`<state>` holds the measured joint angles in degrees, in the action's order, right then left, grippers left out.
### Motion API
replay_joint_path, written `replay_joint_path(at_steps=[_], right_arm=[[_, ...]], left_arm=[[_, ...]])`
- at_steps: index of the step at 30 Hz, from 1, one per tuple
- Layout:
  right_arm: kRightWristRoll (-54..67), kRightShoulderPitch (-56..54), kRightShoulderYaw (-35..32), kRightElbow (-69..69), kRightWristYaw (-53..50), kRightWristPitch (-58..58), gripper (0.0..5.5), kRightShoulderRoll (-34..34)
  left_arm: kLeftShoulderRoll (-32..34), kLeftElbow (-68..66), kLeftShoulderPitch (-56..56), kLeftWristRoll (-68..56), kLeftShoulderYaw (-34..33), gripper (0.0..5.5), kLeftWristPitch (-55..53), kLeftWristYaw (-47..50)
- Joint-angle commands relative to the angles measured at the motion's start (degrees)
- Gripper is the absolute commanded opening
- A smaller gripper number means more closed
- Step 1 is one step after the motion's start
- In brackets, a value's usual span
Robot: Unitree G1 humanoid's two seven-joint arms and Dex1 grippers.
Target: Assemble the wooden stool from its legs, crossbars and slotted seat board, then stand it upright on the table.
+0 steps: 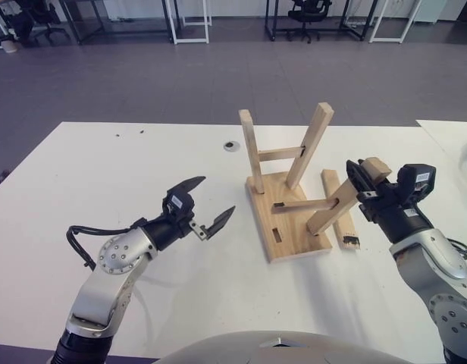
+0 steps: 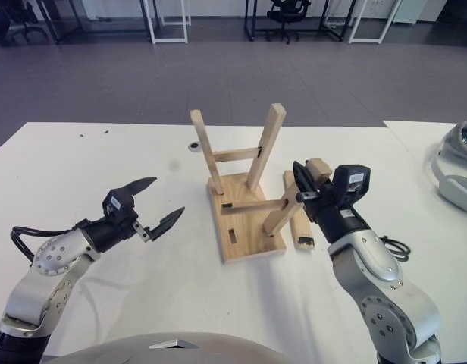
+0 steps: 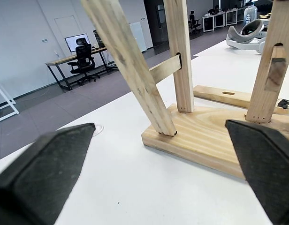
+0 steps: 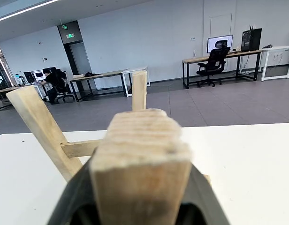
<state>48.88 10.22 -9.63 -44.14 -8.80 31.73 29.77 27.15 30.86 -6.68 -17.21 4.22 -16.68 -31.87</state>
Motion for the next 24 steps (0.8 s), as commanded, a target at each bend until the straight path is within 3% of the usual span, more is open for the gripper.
replay_joint_path(at_steps=[1, 5, 8, 11, 13, 15, 21, 24], right_arm=[[-4.75, 3.38, 4.31, 8.26, -0.02, 6.25, 1.05, -0.8], [1.12, -4.57, -2.25, 3.7, 0.97, 2.32, 1.05, -2.02], [5.43, -9.27, -5.27, 1.1, 2.05, 1.52, 1.9, -1.43], [14.94, -16.6, -13.77, 0.41, 4.81, 1.18, 2.5, 4.99], [21.45, -23.76, -19.98, 6.31, 4.6, 0.0, 2.92, 8.4], [20.99, -26.74, -22.14, 14.38, 0.93, 0.46, 3.24, 8.78], [2.58, -10.21, -3.18, 27.91, 4.13, 8.6, 4.3, 4.44], [-2.26, -6.64, 1.93, 31.56, 6.97, 8.92, 4.36, 0.78]], left_arm=[[-0.03, -1.59, 2.04, 1.41, 1.0, 5.12, 0.37, -0.34], [0.14, -1.75, 1.35, 1.65, 0.92, 5.12, 0.83, -0.05], [-0.17, -2.45, 1.54, 2.0, 0.8, 5.12, 1.26, 0.14], [0.03, -3.86, 2.02, 2.1, -0.64, 5.12, 2.09, -0.01], [-0.08, -4.98, 2.82, 2.23, -1.08, 5.12, 2.61, -0.08], [-0.32, -5.66, 3.68, 2.31, -0.97, 5.12, 2.97, -0.18], [-2.0, -7.5, 4.71, 3.11, -0.17, 5.12, 3.85, 0.8], [-3.41, -8.45, 6.07, 3.77, 0.07, 5.12, 3.93, 2.14]])
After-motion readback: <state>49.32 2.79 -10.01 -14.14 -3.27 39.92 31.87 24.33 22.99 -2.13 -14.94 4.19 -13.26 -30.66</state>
